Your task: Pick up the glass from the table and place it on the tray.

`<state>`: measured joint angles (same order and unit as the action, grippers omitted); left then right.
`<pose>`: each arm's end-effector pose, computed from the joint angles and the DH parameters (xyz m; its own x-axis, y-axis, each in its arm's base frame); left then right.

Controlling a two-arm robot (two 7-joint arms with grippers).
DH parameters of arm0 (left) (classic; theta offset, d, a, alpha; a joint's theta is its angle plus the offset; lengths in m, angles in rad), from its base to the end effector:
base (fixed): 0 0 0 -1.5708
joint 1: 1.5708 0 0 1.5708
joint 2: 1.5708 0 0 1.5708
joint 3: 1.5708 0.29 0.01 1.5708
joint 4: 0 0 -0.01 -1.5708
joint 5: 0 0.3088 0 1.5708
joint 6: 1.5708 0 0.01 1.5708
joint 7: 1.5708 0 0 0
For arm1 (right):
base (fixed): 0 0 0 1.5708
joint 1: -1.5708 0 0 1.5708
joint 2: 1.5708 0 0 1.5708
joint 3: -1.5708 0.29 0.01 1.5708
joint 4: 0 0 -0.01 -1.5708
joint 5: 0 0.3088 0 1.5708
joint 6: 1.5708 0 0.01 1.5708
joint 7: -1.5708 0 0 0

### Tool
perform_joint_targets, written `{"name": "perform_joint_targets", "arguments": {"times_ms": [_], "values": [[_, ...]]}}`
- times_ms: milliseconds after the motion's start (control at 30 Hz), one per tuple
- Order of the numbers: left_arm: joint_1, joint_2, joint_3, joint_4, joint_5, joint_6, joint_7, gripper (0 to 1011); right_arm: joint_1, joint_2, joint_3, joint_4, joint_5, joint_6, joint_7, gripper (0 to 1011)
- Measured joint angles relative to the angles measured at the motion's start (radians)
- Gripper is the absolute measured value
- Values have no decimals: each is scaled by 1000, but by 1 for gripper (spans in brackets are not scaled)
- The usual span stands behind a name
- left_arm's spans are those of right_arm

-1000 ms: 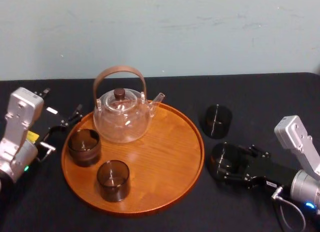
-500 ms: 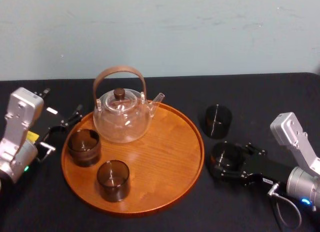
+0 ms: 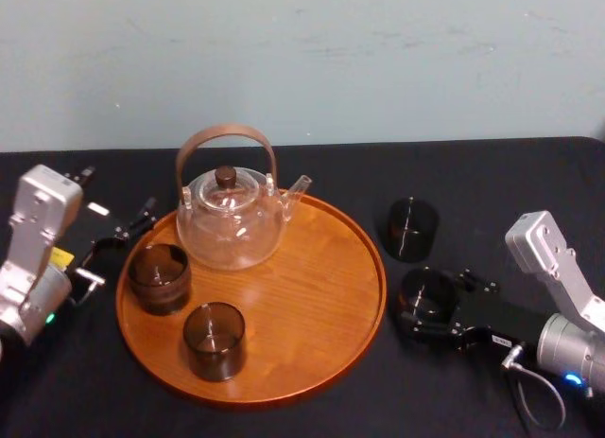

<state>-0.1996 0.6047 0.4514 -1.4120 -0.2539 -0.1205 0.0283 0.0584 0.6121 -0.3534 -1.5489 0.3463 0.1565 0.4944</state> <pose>0.3581 0.0827 -0.3022 0.2922 0.8803 0.3738 -0.9553 0.2873 0.0702 0.3259 -0.0838 -0.2995 0.7069 -0.7036 0.0728 0.6695 0.6324 -0.3897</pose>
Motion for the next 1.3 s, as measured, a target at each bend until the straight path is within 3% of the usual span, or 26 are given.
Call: {"name": "perform_joint_targets", "arguments": {"times_ms": [300, 500, 1067, 1300], "values": [[0, 0, 0, 0, 0, 0, 0, 1001, 0, 0, 0, 0, 0, -1, 0, 1002], [0, 0, 0, 0, 0, 0, 0, 1001, -1, 1, 1, 0, 0, -1, -1, 905], [0, 0, 0, 0, 0, 0, 0, 1001, -1, 1, 2, -1, 0, -1, -1, 902], [0, 0, 0, 0, 0, 0, 0, 1001, -9, 3, 20, -20, 21, 2, -11, 902]]}}
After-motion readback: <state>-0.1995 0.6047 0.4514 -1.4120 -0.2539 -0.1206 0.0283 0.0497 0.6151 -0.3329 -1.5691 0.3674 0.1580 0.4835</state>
